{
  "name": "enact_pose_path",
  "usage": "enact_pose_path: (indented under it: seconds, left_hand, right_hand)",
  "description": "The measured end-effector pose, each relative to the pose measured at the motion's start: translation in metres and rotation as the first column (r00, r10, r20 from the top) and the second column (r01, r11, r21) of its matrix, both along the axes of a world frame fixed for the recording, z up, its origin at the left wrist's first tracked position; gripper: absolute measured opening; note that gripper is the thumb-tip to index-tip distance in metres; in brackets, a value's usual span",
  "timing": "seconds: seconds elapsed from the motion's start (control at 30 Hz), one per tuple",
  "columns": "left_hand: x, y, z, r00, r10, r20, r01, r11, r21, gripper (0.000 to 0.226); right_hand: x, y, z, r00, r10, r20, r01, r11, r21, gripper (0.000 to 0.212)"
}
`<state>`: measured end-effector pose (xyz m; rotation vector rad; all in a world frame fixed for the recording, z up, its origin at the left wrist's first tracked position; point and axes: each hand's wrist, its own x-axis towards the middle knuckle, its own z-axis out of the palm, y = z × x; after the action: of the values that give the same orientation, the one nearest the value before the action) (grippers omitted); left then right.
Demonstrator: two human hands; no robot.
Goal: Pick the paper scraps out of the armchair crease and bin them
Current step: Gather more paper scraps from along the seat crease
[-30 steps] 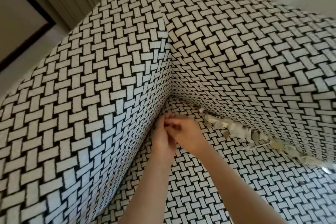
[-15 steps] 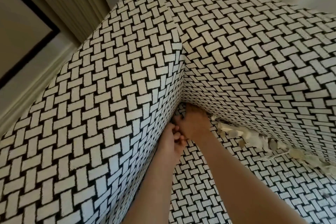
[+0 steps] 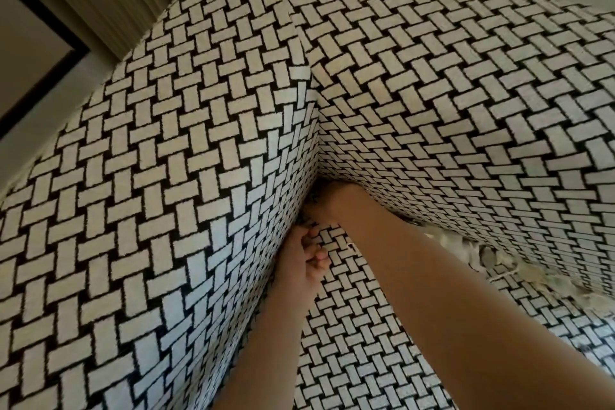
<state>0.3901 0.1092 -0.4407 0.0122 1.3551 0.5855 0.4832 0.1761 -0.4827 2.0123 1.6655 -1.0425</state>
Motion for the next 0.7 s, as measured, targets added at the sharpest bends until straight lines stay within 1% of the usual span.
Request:
enact_pose_path:
  seconds: [0.07, 0.17, 0.23, 0.3, 0.33, 0.4, 0.47, 0.53, 0.57, 0.63, 0.7]
  left_hand:
    - [-0.001, 0.000, 0.000, 1.000, -0.002, 0.011, 0.002, 1.000, -0.004, 0.030]
    - [-0.002, 0.001, 0.001, 1.000, -0.003, 0.024, 0.003, 1.000, -0.014, 0.030]
    - [-0.002, 0.002, 0.000, 1.000, -0.004, 0.025, 0.005, 1.000, -0.025, 0.030]
    - [-0.003, 0.003, -0.002, 1.000, -0.018, 0.021, 0.019, 0.999, -0.028, 0.030]
    - [-0.003, 0.003, -0.002, 1.000, -0.018, 0.022, 0.018, 0.999, -0.029, 0.030]
    - [-0.003, 0.002, -0.002, 1.000, -0.003, 0.028, 0.003, 1.000, -0.025, 0.029]
    - [-0.004, 0.001, -0.003, 0.999, 0.012, 0.037, -0.012, 1.000, -0.004, 0.029]
    - [-0.004, -0.001, -0.002, 0.999, 0.014, 0.043, -0.014, 1.000, 0.006, 0.028]
    - [-0.003, -0.003, 0.000, 0.999, 0.011, 0.048, -0.012, 1.000, 0.001, 0.028]
    - [-0.004, -0.003, 0.003, 0.999, 0.001, 0.051, -0.001, 1.000, -0.004, 0.028]
    - [-0.005, -0.005, 0.004, 0.999, -0.026, 0.046, 0.026, 1.000, -0.005, 0.029]
  right_hand:
    - [-0.002, 0.002, -0.005, 0.999, 0.017, 0.029, -0.017, 1.000, -0.009, 0.078]
    - [-0.006, 0.006, -0.004, 0.992, 0.047, 0.115, -0.036, 0.995, -0.095, 0.074]
    - [-0.009, 0.010, -0.001, 0.982, 0.028, 0.188, 0.001, 0.989, -0.151, 0.076]
    - [-0.011, 0.012, 0.002, 0.976, 0.011, 0.217, 0.024, 0.987, -0.157, 0.079]
    - [-0.012, 0.012, -0.002, 0.977, 0.013, 0.214, 0.022, 0.986, -0.163, 0.080]
    - [-0.010, 0.011, -0.001, 0.987, 0.003, 0.158, 0.024, 0.985, -0.172, 0.085]
    - [-0.002, 0.005, 0.008, 0.997, -0.031, 0.064, 0.039, 0.992, -0.120, 0.092]
    - [0.007, -0.008, 0.022, 0.997, -0.075, -0.035, 0.072, 0.995, -0.072, 0.088]
    - [0.013, -0.014, 0.029, 0.993, -0.099, -0.058, 0.096, 0.994, -0.059, 0.084]
    - [0.017, -0.023, 0.036, 0.992, -0.111, -0.060, 0.108, 0.993, -0.051, 0.081]
    - [0.012, -0.024, 0.041, 0.996, -0.093, 0.005, 0.093, 0.995, -0.041, 0.081]
